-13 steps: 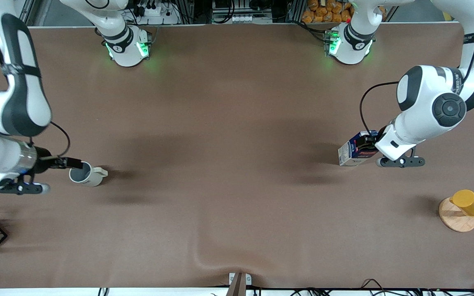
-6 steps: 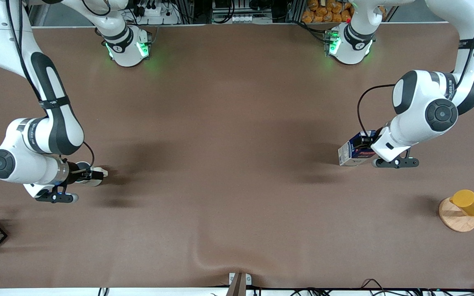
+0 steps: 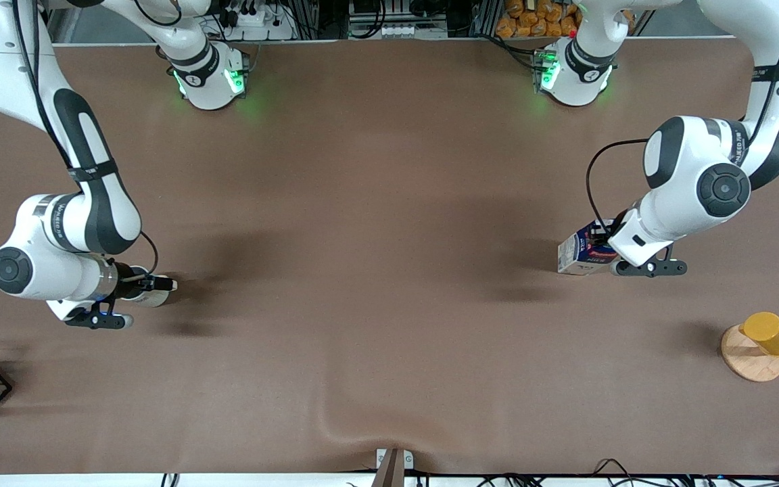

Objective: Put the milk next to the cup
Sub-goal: 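Lift the milk carton with the left gripper while the right gripper grasps the mug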

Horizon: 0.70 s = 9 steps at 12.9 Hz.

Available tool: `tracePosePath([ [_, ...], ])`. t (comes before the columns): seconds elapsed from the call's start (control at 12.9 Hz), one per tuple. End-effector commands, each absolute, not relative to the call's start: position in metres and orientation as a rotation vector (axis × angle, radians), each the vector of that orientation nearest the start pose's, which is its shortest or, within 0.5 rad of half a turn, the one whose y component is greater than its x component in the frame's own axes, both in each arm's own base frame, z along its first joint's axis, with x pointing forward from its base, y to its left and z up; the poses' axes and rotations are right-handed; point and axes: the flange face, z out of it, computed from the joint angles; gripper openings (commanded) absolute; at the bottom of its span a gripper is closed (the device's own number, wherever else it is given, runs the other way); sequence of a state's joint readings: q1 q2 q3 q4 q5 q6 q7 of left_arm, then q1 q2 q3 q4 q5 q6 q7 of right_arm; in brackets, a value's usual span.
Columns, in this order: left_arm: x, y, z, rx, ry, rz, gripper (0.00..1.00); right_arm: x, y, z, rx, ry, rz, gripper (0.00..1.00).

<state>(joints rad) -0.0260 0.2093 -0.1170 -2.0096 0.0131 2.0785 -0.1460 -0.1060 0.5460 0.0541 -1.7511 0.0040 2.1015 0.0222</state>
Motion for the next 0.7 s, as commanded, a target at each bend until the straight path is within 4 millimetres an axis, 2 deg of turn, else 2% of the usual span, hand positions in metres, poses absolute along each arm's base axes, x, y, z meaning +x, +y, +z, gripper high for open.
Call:
tracePosePath([
  [0.0, 0.570, -0.084, 0.357, -3.133, -0.038, 0.185, 0.09, 0.644, -0.037, 0.233, -3.098, 0.147, 0.280, 0.31],
  [0.08, 0.570, -0.089, 0.368, -3.135, -0.024, 0.175, 0.09, 0.645, -0.037, 0.231, -3.099, 0.147, 0.265, 0.00],
  [0.23, 0.577, -0.094, 0.401, -3.138, -0.015, 0.147, 0.09, 0.646, -0.037, 0.229, -3.100, 0.147, 0.249, 0.00],
  [0.62, 0.586, -0.086, 0.496, -3.135, -0.024, 0.131, 0.09, 0.645, -0.034, 0.231, -3.101, 0.136, 0.261, 0.00],
])
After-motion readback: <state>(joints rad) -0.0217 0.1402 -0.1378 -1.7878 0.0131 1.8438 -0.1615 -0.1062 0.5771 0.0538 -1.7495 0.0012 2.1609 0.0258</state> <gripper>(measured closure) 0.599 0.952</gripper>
